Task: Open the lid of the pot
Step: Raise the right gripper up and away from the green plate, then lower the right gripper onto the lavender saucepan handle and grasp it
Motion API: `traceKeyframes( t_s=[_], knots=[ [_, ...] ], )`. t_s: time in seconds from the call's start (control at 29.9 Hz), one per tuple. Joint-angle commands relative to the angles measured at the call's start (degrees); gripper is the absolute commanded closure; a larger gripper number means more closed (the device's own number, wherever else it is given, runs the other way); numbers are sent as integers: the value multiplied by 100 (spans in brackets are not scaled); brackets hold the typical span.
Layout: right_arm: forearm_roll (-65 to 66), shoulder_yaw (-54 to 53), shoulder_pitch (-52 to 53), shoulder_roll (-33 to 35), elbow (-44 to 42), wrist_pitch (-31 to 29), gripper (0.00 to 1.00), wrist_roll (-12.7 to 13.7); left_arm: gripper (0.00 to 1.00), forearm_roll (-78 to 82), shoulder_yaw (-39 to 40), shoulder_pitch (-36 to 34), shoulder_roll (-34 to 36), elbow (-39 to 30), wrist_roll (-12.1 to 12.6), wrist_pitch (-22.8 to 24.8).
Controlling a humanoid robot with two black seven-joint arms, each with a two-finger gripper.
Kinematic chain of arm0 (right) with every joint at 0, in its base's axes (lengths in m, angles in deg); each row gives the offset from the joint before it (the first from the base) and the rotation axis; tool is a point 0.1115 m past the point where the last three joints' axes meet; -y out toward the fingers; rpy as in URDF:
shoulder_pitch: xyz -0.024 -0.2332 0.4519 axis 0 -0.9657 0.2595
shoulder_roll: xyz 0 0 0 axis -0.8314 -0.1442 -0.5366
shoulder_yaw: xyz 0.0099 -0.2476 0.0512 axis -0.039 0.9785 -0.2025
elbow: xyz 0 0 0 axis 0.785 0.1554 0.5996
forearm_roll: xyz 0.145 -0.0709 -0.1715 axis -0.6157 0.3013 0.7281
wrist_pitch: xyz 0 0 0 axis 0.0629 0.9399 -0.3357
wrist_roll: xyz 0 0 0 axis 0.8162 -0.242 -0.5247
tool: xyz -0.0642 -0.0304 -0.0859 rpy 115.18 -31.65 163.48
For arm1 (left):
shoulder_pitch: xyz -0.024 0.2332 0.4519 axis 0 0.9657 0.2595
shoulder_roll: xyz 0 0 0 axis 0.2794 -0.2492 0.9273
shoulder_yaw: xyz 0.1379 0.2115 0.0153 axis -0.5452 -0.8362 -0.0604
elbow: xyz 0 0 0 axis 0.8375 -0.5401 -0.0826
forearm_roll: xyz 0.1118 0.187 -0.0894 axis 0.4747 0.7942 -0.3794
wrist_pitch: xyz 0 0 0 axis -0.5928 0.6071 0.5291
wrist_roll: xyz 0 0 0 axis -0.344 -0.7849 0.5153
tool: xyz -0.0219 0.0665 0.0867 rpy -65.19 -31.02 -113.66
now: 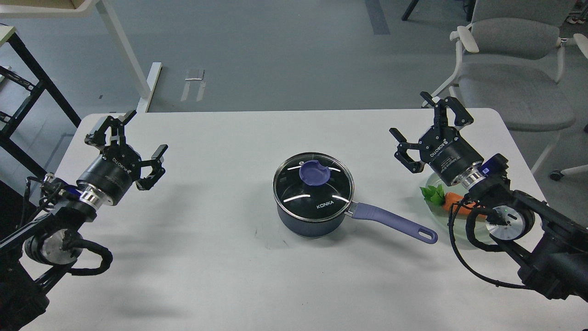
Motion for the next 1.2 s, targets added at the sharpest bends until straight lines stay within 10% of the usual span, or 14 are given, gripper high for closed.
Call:
traceKeyframes(
  t_s=[0.0, 0.64, 0.77, 1.17],
  knots=[
    [0, 0, -8, 0, -6, 17, 0, -9, 1, 3, 26, 52, -8, -41, -31, 1],
    [1097, -44, 53, 1721, 1970, -1, 0, -132, 1, -67, 17, -150, 141, 56, -101, 54],
    [2001, -9, 623, 2118, 2252, -9, 0, -175, 1, -6, -9, -159, 150, 30, -575, 45],
    [5254, 2116, 3576, 1732, 2024, -1, 0, -632, 1, 47, -9, -159, 326, -58, -599, 45]
  ],
)
